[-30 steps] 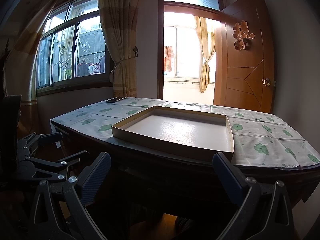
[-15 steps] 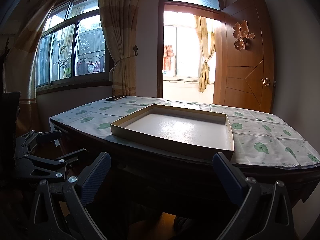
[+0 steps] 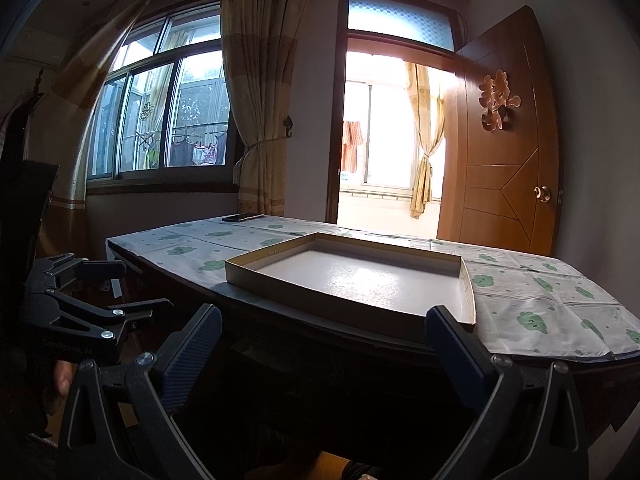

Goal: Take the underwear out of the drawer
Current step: 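Pull the wooden drawer open with the right tool's hand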

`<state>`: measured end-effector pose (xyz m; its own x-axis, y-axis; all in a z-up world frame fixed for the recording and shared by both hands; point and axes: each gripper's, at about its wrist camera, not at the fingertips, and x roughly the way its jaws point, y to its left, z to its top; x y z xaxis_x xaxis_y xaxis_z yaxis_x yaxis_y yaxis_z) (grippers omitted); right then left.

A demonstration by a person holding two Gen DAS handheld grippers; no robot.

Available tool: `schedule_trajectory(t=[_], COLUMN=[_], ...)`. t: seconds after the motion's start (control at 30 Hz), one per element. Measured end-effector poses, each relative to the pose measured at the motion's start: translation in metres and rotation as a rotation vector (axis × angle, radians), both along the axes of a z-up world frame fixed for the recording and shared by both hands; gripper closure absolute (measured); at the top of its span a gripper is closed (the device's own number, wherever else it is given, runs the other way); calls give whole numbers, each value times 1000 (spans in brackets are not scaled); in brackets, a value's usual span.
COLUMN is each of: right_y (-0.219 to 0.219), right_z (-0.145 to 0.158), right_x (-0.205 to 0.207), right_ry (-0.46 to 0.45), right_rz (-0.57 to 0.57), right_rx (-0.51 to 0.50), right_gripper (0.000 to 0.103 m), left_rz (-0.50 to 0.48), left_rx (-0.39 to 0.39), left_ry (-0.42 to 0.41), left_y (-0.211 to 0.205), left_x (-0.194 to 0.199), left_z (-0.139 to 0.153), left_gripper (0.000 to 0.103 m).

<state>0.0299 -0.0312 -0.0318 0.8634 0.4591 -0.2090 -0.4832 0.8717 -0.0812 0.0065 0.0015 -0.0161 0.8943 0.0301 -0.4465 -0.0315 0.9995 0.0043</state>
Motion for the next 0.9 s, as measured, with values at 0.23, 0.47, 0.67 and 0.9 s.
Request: schedule_trajectory(t=[0.23, 0.47, 0.67, 0.9], right_y=[-6, 1, -4, -2], right_z=[-31, -59, -64, -69], right_x=[27, 43, 57, 59], right_ry=[-78, -219, -239, -270], right_rz=[10, -51, -58, -61], right_rx=[-25, -160, -142, -151], right_gripper=[1, 1, 1, 1], left_rz=[12, 15, 18, 23], left_rx=[-5, -14, -26, -41], left_ry=[26, 35, 41, 43], left_y=[1, 3, 6, 9], left_x=[5, 5, 6, 7], left_z=[-7, -8, -9, -8], left_gripper=[0, 0, 0, 0])
